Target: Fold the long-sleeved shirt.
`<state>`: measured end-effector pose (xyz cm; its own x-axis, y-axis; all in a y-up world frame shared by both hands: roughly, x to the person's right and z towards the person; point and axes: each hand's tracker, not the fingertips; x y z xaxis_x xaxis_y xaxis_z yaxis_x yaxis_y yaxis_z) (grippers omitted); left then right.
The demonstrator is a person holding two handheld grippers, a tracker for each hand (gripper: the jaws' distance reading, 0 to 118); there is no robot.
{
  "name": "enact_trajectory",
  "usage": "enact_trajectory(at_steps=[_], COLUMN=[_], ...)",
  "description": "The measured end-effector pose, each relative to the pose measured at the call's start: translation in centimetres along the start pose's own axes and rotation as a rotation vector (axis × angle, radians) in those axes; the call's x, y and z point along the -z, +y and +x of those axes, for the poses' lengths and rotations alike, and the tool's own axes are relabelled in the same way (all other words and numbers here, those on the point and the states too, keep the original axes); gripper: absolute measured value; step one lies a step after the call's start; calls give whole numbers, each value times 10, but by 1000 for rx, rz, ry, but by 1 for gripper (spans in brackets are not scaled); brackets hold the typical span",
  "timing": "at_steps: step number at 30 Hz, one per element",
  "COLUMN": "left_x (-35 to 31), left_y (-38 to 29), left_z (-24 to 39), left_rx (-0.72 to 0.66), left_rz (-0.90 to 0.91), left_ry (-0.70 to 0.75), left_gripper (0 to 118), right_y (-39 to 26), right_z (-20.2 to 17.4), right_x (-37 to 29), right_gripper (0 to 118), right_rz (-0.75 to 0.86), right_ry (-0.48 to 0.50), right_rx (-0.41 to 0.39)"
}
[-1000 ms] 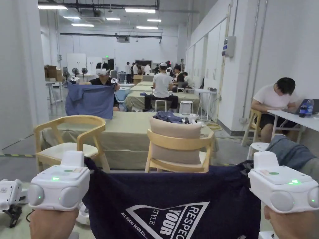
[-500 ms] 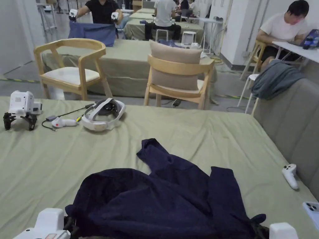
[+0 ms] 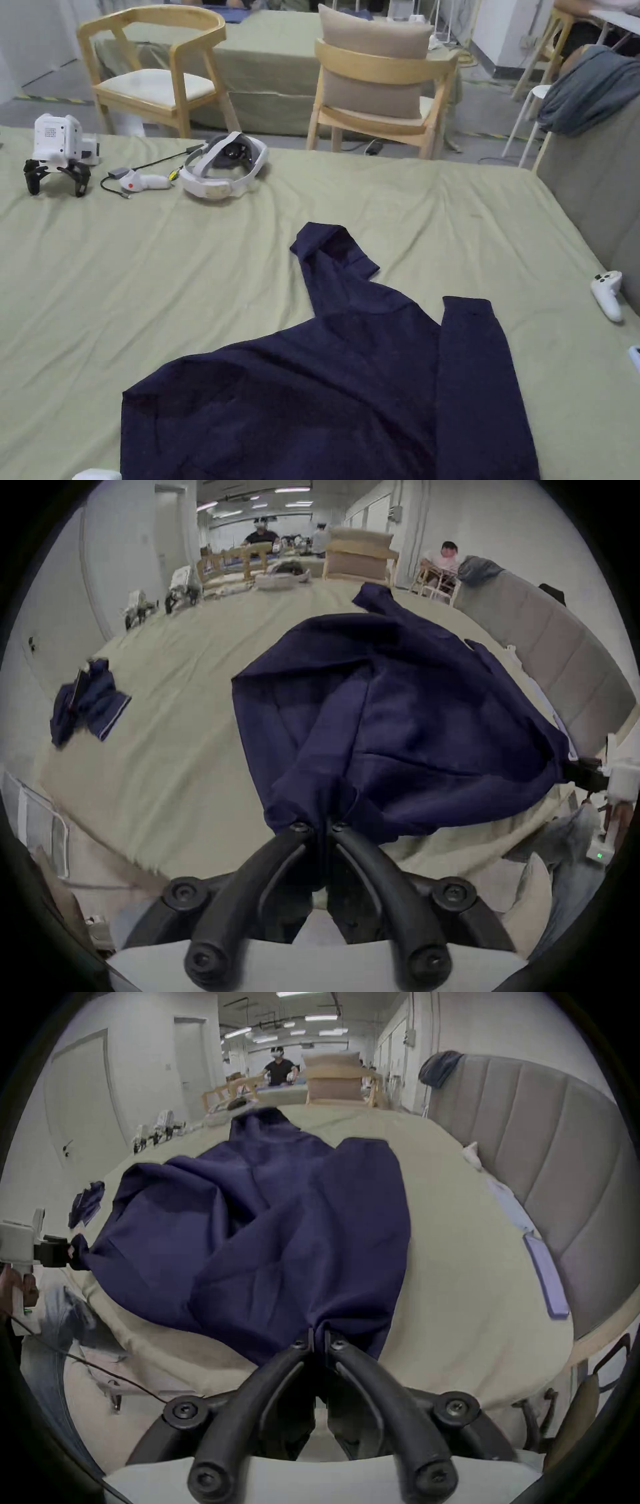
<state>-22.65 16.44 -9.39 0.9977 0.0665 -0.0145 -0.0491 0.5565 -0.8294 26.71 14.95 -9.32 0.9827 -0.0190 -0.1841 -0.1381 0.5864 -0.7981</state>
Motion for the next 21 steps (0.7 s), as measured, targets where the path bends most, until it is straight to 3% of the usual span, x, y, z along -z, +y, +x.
enact_trajectory(at_steps=[2, 3, 6, 9, 12, 13, 14, 15, 16, 17, 18, 21], left_x=[-6, -10, -37, -48, -54, -55, -61, -63, -62, -60, -54, -35], left_y=[3, 4, 2, 7, 25, 32, 42, 48, 53, 58, 64, 76], left_z=[0, -3, -8, -10, -15, -16, -19, -19, -19, -20, -20, -28], left_rx=[-18, -55, -68, -70, -75, -90, -113, -142, -155, -143, -116, -70], left_rz=[6, 22, 107, 150, 233, 242, 256, 303, 341, 360, 354, 316], left_ry=[27, 51, 50, 152, 177, 164, 155, 130, 120, 100, 109, 86], left_gripper=[99, 110, 106, 108, 107, 104, 98, 78, 49, 15, 5, 4], right_y=[1, 2, 10, 31, 61, 70, 77, 85, 90, 91, 93, 99], right_z=[-1, -2, -6, -3, -11, -14, -17, -21, -26, -27, -30, -37], right_x=[-1, -5, -33, -57, -71, -74, -74, -72, -68, -61, -57, -49], right_gripper=[89, 118, 116, 116, 115, 111, 98, 61, 24, 1, 0, 0], right_rz=[-14, 2, 98, 227, 371, 430, 482, 504, 521, 538, 550, 538], right_ry=[-19, -64, -128, -161, -132, -99, -75, -74, -98, -125, -118, -47], right_rx=[12, -2, -33, 7, 37, 46, 45, 38, 33, 27, 27, 64])
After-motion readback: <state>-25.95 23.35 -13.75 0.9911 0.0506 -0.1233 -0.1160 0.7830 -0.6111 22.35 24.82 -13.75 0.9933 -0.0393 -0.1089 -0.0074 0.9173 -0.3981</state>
